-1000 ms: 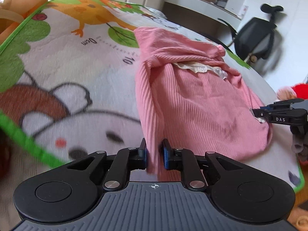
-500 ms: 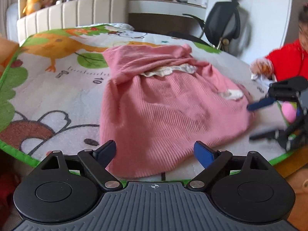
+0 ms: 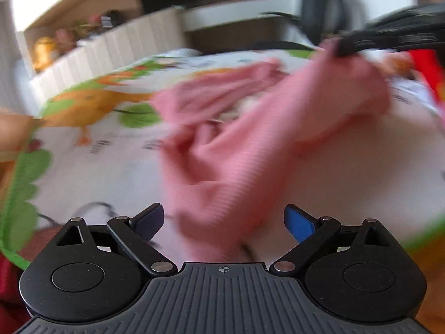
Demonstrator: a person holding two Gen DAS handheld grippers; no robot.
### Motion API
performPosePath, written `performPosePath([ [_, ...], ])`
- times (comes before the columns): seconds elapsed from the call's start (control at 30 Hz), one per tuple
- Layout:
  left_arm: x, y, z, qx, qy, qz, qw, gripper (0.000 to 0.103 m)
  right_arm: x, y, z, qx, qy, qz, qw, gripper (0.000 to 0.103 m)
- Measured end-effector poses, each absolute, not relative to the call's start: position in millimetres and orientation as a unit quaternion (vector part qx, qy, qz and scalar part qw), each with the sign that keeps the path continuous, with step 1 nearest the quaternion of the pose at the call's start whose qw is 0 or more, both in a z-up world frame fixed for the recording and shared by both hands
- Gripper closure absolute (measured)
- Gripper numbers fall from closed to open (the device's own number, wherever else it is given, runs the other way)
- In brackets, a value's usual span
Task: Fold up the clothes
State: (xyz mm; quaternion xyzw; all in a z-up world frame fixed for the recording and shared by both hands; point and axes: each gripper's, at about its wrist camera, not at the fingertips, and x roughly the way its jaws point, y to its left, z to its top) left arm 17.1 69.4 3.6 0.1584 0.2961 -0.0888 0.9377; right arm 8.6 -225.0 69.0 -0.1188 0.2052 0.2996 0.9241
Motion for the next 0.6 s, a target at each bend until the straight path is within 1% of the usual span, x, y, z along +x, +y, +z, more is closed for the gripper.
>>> performPosePath([
  [0.03,24,75,9,0.154,0.281,-0.064,0.945,0.006,3,-227,67,-0.13,0.202,0.295,0.925,0.094],
  [0.07,30,82,15,0.148,0.266,-0.039,0.952,0.006,-3,-228,62,-0.143,0.203,0.289,0.924,0.078],
  [0.1,37,89,21,0.143,0.251,-0.013,0.957,0.006,-9,-230,55,-0.156,0.207,0.285,0.923,0.053],
  [0.13,43,97,27,0.132,0.24,0.006,0.962,0.006,-15,-230,46,-0.17,0.212,0.283,0.92,0.043],
  [0.17,47,104,33,0.117,0.234,0.019,0.965,0.006,-21,-230,36,-0.185,0.219,0.283,0.915,0.037],
  [0.27,55,120,46,0.082,0.22,0.04,0.971,0.006,-33,-217,6,-0.239,0.246,0.294,0.892,0.037],
  [0.37,53,122,51,0.069,0.214,0.041,0.973,0.006,-36,-200,-16,-0.289,0.255,0.296,0.874,0.033],
  [0.43,48,120,50,0.069,0.215,0.035,0.974,0.006,-33,-188,-24,-0.318,0.243,0.284,0.871,0.025],
  [0.47,46,119,49,0.07,0.215,0.032,0.974,0.006,-28,-184,-26,-0.335,0.232,0.268,0.873,0.017],
  [0.53,44,119,44,0.074,0.22,0.027,0.972,0.006,-14,-178,-25,-0.376,0.202,0.218,0.878,0.021],
  [0.57,42,120,42,0.076,0.223,0.026,0.972,0.006,-6,-178,-21,-0.383,0.184,0.187,0.886,0.024],
  [0.6,39,121,40,0.078,0.226,0.025,0.971,0.006,4,-183,-11,-0.373,0.164,0.15,0.901,0.025],
])
